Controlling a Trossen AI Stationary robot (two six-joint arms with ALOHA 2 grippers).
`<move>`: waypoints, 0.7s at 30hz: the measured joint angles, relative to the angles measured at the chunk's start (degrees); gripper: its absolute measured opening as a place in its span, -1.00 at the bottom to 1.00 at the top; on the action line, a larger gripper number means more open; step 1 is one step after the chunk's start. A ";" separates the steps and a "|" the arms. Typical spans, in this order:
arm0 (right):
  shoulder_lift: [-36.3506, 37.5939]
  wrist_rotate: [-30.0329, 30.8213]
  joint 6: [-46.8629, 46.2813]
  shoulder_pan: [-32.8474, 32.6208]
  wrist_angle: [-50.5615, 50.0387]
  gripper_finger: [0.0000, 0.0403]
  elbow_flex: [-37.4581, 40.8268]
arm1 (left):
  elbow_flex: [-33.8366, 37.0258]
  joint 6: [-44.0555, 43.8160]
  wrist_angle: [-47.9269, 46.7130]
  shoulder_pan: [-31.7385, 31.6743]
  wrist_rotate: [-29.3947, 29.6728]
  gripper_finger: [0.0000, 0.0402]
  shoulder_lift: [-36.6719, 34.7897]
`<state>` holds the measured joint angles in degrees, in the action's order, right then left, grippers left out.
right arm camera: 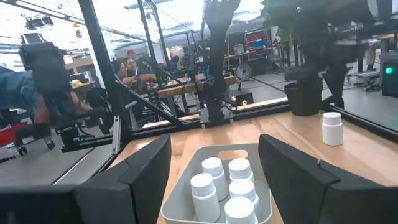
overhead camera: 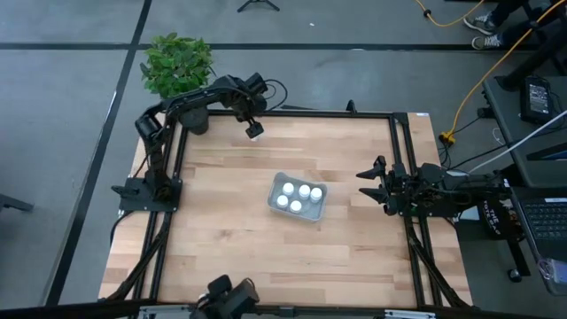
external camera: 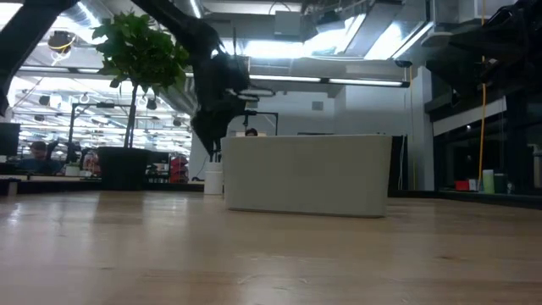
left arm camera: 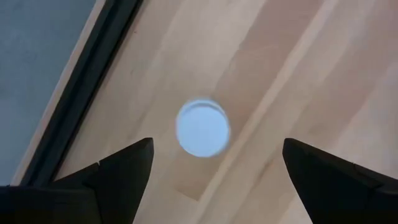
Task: Pick and place pill bottles into a basket
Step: Put the white large pill bottle into the bin
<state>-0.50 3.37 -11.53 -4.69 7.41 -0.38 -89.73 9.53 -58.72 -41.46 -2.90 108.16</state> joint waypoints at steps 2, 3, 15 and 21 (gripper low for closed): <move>-0.01 -0.01 -0.01 0.02 0.01 0.22 0.00 | 0.00 0.14 0.66 -0.39 0.42 0.75 1.48; 0.01 0.01 0.00 0.02 0.01 0.22 0.00 | 0.00 0.12 0.79 -0.61 0.42 0.75 2.15; 0.01 0.00 -0.01 0.02 0.01 0.22 0.00 | -0.02 0.71 2.43 -1.06 -0.06 0.75 7.48; 0.00 0.01 -0.02 0.01 0.01 0.22 0.00 | -0.02 0.85 2.80 -1.08 0.20 0.66 8.15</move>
<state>-0.50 3.38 -11.55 -4.68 7.42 -0.38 -89.76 10.39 -55.92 -42.54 -2.70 116.31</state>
